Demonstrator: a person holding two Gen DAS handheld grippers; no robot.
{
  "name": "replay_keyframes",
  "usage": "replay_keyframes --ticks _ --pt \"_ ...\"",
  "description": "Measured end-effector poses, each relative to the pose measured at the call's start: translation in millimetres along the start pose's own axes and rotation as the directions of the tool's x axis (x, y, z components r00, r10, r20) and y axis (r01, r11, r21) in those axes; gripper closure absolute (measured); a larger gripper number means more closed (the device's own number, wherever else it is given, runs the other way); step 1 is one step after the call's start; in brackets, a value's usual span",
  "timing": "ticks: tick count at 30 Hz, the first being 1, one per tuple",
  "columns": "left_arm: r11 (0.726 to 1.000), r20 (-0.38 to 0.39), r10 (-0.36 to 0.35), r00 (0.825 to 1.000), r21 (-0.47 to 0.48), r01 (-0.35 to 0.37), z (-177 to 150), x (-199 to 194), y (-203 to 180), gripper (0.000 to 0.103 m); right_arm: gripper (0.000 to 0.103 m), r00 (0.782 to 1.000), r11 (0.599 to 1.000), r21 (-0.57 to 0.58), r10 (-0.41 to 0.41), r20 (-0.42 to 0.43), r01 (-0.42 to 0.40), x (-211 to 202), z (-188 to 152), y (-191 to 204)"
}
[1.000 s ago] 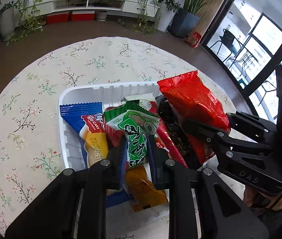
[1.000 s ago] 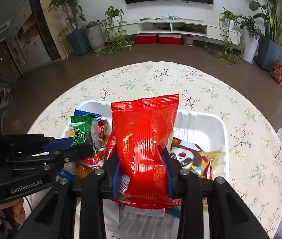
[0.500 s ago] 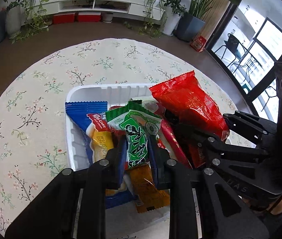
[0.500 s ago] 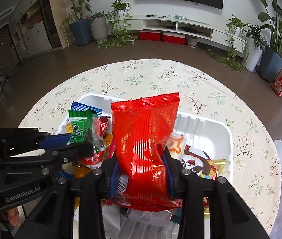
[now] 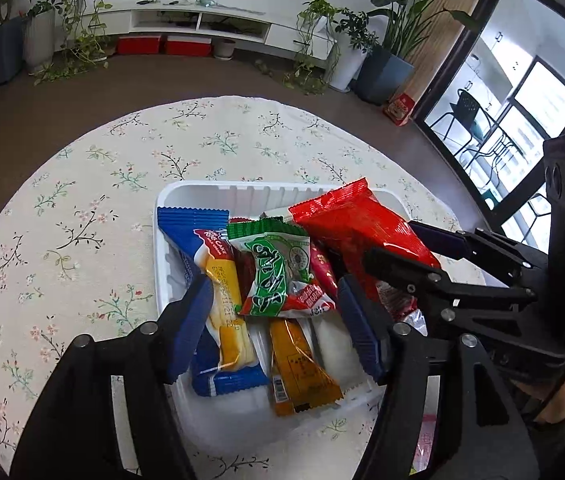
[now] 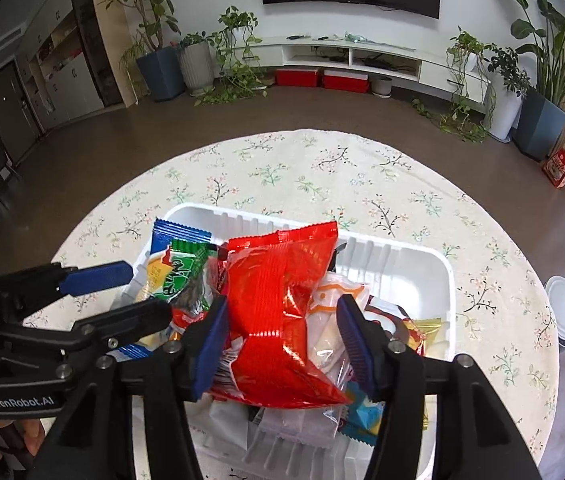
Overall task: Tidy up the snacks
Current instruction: 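Lower both packets into the tray and open both tools, then grasp the red-white square packet with the left tool while the right tool grasps the pink stick packet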
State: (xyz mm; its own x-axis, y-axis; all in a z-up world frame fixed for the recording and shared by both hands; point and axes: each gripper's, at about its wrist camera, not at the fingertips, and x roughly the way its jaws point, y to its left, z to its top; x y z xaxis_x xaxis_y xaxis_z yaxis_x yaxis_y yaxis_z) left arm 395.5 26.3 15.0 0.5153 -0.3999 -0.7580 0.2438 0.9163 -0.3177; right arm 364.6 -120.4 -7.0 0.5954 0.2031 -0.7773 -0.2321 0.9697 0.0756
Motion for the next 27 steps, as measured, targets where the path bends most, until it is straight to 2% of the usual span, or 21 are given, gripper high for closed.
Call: replay_keyframes --ticks 7,10,13,15,20,27 --pt "1.000 0.045 -0.007 0.999 -0.003 0.007 -13.2 -38.3 2.6 0.027 0.039 1.000 0.999 0.033 0.021 0.023 -0.022 -13.2 -2.4 -6.7" --pt "1.000 0.045 0.002 0.999 0.004 -0.002 -24.8 -58.2 4.0 0.014 0.039 0.999 0.998 0.065 0.024 0.040 -0.026 -24.4 -7.1 -13.5" --pt "1.000 0.046 0.026 0.999 0.009 -0.026 -43.6 -76.6 5.1 0.009 0.032 0.996 0.993 0.107 0.039 0.082 -0.048 -48.3 -21.2 -19.0" --pt "0.999 0.027 0.042 0.999 0.015 -0.042 -59.1 -82.8 3.4 0.004 0.031 0.994 0.992 0.117 0.033 0.106 -0.046 -64.5 -37.0 -18.4" --pt "0.993 -0.016 0.108 0.994 0.049 -0.107 -107.2 -93.3 -8.1 0.000 0.031 0.993 0.991 0.127 0.037 0.111 -0.051 -90.6 -75.7 -11.1" --pt "0.984 -0.034 0.169 0.985 0.069 -0.166 -164.5 -98.0 -23.4 0.000 0.020 0.994 0.985 0.168 0.020 0.106 -0.038 -113.8 -135.2 0.6"
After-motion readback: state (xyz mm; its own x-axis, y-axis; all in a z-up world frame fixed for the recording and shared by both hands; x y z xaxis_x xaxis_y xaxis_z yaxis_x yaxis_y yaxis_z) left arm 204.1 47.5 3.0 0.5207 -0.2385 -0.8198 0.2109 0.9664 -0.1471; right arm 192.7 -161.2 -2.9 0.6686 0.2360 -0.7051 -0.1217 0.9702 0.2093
